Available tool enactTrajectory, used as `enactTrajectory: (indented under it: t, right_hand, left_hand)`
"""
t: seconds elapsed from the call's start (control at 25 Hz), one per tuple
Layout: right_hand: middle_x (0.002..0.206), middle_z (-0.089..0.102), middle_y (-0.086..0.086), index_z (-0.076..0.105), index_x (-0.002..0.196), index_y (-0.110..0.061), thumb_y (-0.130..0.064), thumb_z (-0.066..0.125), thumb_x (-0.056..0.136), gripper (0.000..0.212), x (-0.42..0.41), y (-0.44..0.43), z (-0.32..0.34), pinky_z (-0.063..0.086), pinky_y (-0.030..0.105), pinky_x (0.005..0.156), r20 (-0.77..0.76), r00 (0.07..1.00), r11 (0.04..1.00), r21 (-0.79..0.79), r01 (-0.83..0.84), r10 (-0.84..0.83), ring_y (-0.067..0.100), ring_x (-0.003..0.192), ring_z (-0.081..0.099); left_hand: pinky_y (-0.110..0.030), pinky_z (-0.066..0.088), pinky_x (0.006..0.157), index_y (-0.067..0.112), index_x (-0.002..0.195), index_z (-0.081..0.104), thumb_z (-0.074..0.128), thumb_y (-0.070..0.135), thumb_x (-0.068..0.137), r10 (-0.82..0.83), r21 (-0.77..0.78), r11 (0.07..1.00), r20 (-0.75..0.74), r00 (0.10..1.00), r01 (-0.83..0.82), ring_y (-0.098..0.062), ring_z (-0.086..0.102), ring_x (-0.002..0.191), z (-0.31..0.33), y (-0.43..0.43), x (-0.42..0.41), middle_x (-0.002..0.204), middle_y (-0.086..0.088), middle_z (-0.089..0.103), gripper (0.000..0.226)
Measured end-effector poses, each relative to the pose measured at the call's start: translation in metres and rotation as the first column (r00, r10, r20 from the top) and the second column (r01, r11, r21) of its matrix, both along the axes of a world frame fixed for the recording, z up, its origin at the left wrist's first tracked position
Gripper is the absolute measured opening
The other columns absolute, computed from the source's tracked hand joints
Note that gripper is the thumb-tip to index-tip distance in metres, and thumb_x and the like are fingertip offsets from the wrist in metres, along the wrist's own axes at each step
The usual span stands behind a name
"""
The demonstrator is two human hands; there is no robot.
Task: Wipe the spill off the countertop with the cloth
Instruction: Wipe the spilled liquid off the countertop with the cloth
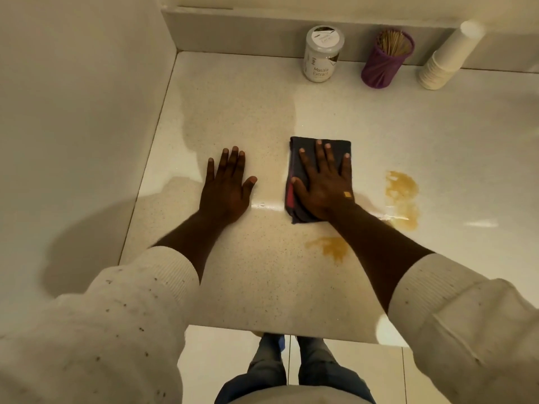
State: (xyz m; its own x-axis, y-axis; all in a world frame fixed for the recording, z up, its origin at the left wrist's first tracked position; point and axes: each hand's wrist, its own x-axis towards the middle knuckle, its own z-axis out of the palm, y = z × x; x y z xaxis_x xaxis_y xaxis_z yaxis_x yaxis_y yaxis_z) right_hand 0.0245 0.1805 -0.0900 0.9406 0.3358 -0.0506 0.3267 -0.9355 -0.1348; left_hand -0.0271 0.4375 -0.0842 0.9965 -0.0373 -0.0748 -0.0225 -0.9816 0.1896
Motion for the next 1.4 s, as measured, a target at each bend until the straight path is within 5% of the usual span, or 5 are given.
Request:
enactTrajectory:
  t: [0.24,0.48,0.92,1.4]
  right_hand:
    - [0.174,0.006,0.009,0.007,0.165,-0.029,-0.068,0.019,0.102,0.075,-0.085,0.027,-0.006,0.003,0.062,0.125,0.036,0.99,0.987,0.077,-0.139,0.136,0.028,0.159,0.004]
    - [0.174,0.007,0.005,0.006,0.165,-0.033,-0.068,0.027,0.1,0.076,-0.132,-0.052,-0.005,0.009,0.061,0.125,0.034,0.997,0.998,0.017,-0.066,0.066,0.024,0.16,0.001]
    - [0.174,0.006,0.007,0.005,0.165,-0.032,-0.07,0.022,0.099,0.078,-0.075,-0.167,0.009,0.001,0.061,0.126,-0.025,0.971,0.971,0.0,0.239,-0.239,0.028,0.159,0.004]
    - [0.173,0.01,0.01,0.007,0.165,-0.033,-0.069,0.024,0.101,0.076,-0.001,-0.164,-0.001,0.002,0.064,0.125,-0.001,0.976,0.976,0.024,0.218,-0.218,0.031,0.159,0.009]
  left_hand:
    - [-0.049,-0.003,0.127,0.014,0.161,0.003,0.016,0.051,0.105,0.003,-0.033,0.999,-0.02,1.0,-0.004,-0.021,-0.006,0.157,0.003,-0.017,-0.002,0.171,-0.007,0.0,0.068]
    - [-0.049,-0.003,0.128,0.013,0.161,0.001,0.014,0.052,0.104,-0.079,-0.034,0.996,-0.036,0.996,0.078,-0.022,-0.007,0.157,0.009,-0.053,0.0,0.171,-0.007,-0.002,0.07]
    - [-0.051,-0.002,0.127,0.012,0.161,0.001,0.013,0.054,0.103,-0.181,-0.042,0.983,-0.041,0.983,0.179,-0.023,-0.006,0.157,0.006,-0.097,0.032,0.171,-0.007,-0.001,0.072]
    - [-0.051,0.003,0.128,0.011,0.161,-0.002,0.011,0.058,0.101,-0.15,-0.044,0.988,-0.034,0.988,0.148,-0.023,-0.007,0.157,0.001,-0.094,0.043,0.171,-0.01,-0.005,0.077]
